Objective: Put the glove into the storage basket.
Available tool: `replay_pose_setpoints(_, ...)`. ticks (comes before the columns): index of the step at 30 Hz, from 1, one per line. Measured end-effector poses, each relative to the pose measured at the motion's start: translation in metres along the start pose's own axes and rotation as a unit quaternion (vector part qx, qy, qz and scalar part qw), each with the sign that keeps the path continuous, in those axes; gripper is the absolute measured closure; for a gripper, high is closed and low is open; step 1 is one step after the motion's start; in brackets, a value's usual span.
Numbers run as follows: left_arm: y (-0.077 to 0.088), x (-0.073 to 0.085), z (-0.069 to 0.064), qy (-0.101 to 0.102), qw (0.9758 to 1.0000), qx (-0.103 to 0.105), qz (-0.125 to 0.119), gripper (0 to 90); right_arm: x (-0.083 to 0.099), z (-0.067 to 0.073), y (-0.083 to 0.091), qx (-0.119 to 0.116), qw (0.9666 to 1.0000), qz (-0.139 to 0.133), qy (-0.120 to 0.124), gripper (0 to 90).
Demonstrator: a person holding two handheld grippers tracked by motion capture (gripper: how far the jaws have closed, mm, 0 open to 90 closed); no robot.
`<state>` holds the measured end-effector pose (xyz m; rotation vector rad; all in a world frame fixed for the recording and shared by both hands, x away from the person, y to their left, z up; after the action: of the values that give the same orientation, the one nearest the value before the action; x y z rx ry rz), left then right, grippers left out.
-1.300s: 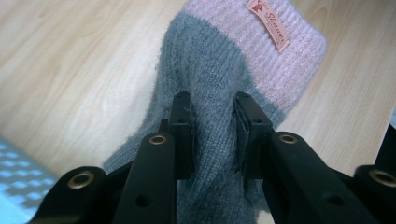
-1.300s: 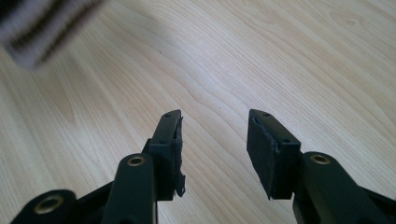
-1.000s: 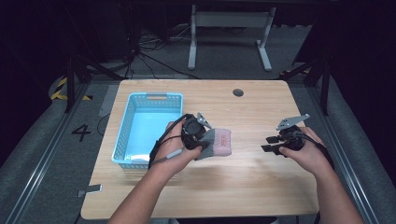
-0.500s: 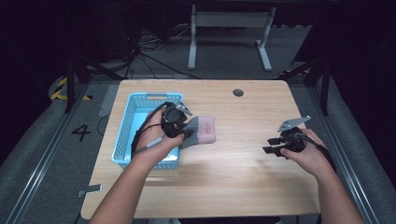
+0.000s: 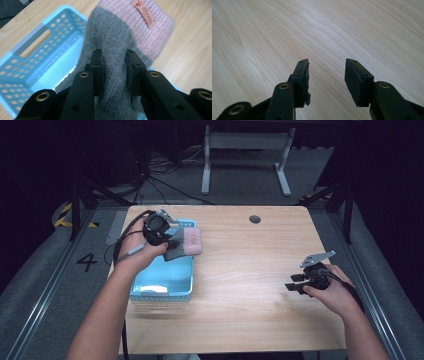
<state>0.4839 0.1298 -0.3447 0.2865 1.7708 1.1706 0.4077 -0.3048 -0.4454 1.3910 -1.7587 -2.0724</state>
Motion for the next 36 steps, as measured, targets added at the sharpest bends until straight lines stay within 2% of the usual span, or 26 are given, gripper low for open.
replay_pose_setpoints(7,-0.007,0.007,0.033,0.009,0.9998,-0.002,0.019,71.5,0.01,-0.002,0.001,0.007,0.9999,0.006,-0.009,55.6)
replay_pose_setpoints(10,-0.013,0.01,0.044,0.006,0.9995,0.002,0.029,71.4,0.015,-0.001,0.003,0.01,0.9998,0.008,-0.016,55.5)
replay_pose_setpoints(19,-0.045,0.019,0.068,0.006,0.9983,0.01,0.056,71.1,0.026,0.006,0.006,0.015,0.9995,0.016,-0.023,54.7)
replay_pose_setpoints(23,-0.058,0.027,0.076,0.003,0.997,0.005,0.077,70.9,0.029,0.008,0.007,0.019,0.9994,0.017,-0.024,54.6)
replay_pose_setpoints(25,-0.064,0.03,0.08,0.005,0.9965,0.011,0.083,70.8,0.029,0.009,0.007,0.017,0.9994,0.017,-0.025,54.5)
replay_pose_setpoints(29,-0.073,0.034,0.085,0.014,0.9967,0.027,0.075,70.7,0.03,0.011,0.005,0.017,0.9994,0.02,-0.023,54.4)
replay_pose_setpoints(32,-0.081,0.04,0.086,0.015,0.9956,0.033,0.086,70.6,0.029,0.013,0.004,0.015,0.9994,0.022,-0.023,54.2)
replay_pose_setpoints(36,-0.09,0.042,0.086,0.018,0.9953,0.043,0.085,70.4,0.028,0.015,0.004,0.014,0.9995,0.018,-0.02,53.9)
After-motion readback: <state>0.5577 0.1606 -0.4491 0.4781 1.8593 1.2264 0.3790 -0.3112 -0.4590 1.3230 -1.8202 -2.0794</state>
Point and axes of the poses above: each handheld gripper's, and its own axes: y roughly backward along the jaws, x roughly out of its underside, z roughly to its left, the point moved 6 cm from there along -y, roughly forward along the jaws, and after that the axes turned 7 degrees about x, right-handed, at the moved point
